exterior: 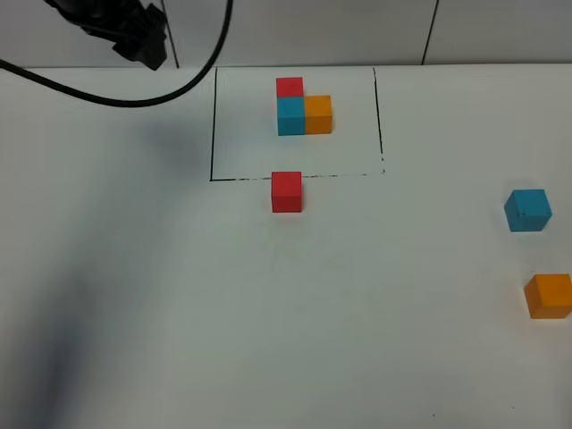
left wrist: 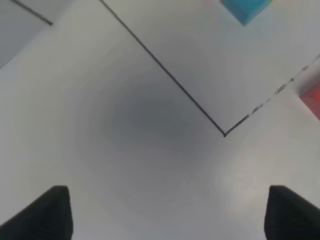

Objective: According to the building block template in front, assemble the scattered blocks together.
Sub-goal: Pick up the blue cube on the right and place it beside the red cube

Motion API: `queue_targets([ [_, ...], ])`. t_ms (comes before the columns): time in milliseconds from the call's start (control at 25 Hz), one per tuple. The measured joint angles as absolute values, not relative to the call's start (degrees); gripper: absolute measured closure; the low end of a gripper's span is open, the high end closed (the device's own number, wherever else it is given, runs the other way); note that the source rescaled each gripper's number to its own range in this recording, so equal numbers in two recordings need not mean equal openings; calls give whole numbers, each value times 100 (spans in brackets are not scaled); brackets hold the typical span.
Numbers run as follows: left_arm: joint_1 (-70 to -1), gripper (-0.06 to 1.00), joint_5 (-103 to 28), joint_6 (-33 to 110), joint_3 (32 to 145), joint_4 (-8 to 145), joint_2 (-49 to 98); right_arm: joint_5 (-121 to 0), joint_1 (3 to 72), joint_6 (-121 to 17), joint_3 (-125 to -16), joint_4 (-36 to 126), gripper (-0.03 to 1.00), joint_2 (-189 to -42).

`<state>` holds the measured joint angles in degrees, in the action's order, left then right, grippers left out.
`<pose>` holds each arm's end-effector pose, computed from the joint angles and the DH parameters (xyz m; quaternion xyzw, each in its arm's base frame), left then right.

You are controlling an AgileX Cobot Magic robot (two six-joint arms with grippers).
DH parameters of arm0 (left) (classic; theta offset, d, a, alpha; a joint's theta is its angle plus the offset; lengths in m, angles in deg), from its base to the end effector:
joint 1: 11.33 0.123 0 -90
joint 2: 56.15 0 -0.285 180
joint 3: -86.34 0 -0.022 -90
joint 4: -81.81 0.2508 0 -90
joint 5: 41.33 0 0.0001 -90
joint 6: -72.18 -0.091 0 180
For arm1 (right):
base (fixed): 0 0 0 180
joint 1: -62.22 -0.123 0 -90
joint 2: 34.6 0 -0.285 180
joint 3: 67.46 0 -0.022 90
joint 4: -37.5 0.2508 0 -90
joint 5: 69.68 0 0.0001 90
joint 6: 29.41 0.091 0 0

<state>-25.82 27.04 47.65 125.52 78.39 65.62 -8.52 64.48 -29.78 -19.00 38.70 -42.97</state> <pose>0.4247 -0.1150 0.3400 0.3197 0.9133 -0.0076 0.2522 -0.0037 0.0018 0.2773 0.0137 0.8570 -0.0014 0.5152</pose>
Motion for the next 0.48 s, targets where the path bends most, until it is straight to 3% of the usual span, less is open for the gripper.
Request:
queue_targets([
  [480, -2051, 9, 2378, 5643, 9106, 8703, 3466, -852, 6448, -2978, -1900, 3870, 32, -4297],
])
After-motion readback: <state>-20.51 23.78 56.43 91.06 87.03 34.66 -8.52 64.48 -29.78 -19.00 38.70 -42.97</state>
